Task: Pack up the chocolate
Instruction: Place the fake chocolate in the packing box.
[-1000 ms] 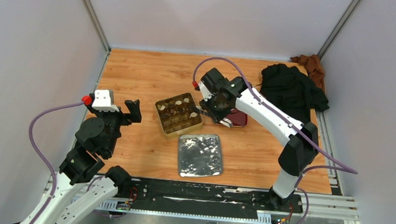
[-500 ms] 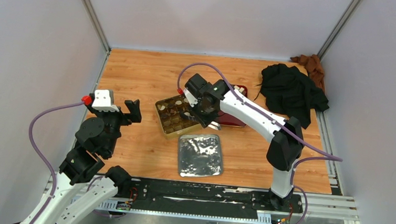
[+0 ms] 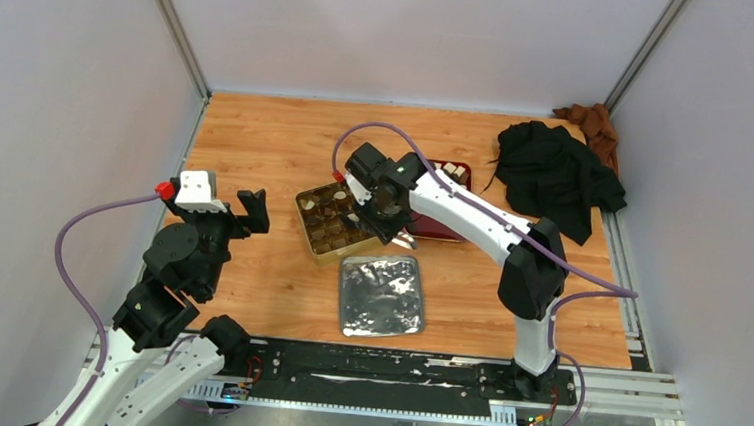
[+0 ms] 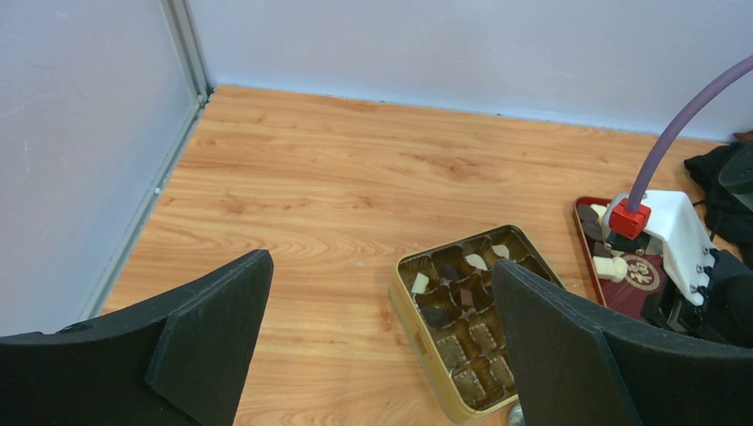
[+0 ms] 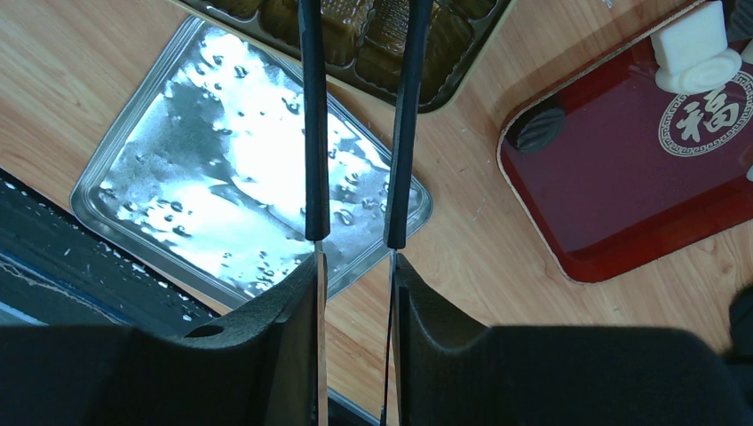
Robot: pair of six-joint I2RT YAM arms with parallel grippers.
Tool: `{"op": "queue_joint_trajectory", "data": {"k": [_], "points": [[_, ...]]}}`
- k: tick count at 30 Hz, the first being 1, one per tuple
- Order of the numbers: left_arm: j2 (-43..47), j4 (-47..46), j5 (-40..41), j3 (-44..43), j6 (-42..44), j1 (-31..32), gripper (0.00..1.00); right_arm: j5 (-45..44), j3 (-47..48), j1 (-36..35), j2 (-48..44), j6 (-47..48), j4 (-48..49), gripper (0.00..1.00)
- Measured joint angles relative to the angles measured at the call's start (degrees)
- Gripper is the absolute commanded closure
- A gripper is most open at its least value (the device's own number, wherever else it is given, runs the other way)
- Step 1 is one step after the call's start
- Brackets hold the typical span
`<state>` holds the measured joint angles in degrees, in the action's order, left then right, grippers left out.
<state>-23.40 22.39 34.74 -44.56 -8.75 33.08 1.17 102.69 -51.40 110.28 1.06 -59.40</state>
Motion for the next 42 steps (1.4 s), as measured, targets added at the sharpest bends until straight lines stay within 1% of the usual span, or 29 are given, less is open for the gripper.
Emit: {"op": "queue_joint_trajectory", "data": {"k": [16, 20, 25, 30, 37, 42], "points": [[0.0, 0.0, 0.0, 0.0, 0.0, 0.0, 0.0, -0.4, 0.0, 0.0, 0.3, 0.0, 0.0, 0.56], [0.0, 0.0, 0.0, 0.0, 0.0, 0.0, 0.0, -0.4, 0.0, 0.0, 0.3, -0.1, 0.0, 0.56], [0.0, 0.0, 0.0, 0.0, 0.0, 0.0, 0.0, -0.5, 0.0, -0.1, 0.2, -0.1, -0.1, 0.59], [0.0, 0.0, 0.0, 0.0, 0.0, 0.0, 0.0, -2.3, 0.0, -0.1, -0.4, -0.1, -0.3, 0.61], [0.0, 0.0, 0.0, 0.0, 0.0, 0.0, 0.0, -5.0, -0.4, 0.0, -4.7, -0.2, -0.7, 0.62], [0.0, 0.0, 0.0, 0.0, 0.0, 0.0, 0.0, -6.6, -3.2, 1.0, -8.9, -0.2, -0.9, 0.62]]}}
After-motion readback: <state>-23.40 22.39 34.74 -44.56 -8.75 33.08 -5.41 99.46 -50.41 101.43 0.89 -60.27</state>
